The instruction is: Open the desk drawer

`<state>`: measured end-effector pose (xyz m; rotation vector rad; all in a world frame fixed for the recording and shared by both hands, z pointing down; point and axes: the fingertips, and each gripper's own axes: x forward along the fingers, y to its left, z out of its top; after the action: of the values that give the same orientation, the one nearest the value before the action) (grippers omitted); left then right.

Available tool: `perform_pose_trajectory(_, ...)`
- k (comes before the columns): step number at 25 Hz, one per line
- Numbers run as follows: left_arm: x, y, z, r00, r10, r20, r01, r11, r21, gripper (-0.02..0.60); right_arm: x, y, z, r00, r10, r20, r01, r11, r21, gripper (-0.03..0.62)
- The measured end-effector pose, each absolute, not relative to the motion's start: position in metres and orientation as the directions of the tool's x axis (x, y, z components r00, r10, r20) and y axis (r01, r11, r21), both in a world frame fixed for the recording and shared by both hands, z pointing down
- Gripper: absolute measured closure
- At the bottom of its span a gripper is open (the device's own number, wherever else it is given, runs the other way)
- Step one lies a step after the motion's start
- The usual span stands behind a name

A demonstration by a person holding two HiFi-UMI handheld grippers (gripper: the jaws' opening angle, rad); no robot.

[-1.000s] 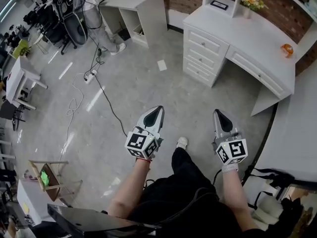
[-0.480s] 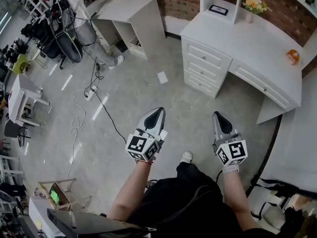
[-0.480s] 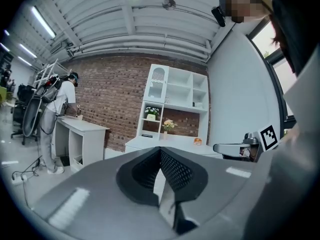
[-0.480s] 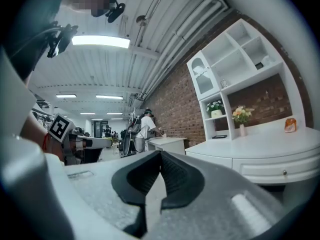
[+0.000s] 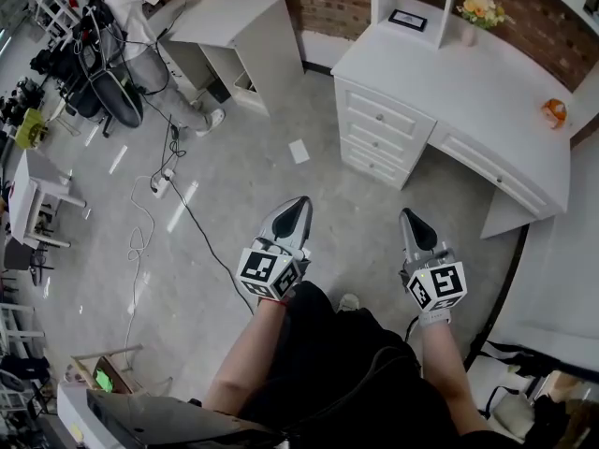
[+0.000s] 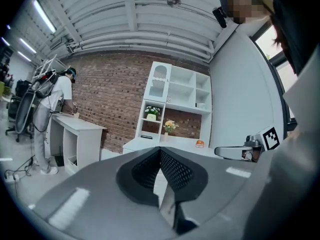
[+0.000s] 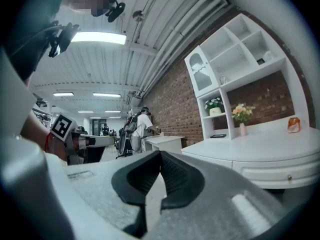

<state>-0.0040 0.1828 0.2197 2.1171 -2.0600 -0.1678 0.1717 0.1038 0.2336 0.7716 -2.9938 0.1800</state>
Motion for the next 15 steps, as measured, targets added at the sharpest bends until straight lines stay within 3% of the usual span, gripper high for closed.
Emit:
perform_pose_trajectory(6, -0.021, 0.151, 0.234, 0.049, -0.996, 0.072, -0.972, -0.030, 0.235, 0.578, 0.165, 0.077, 0.241, -0.855, -0.511, 0.086, -0.519, 0.847, -0.120, 0.591)
perform_pose_trajectory(15, -0.061, 0.067, 0.238, 0.180, -0.979, 0.091, -0.964, -0.157, 0.213, 0.578, 0.125, 0.014, 0.245, -0.798, -0.594, 0.103, -0.603, 0.785, -0.138, 0.591)
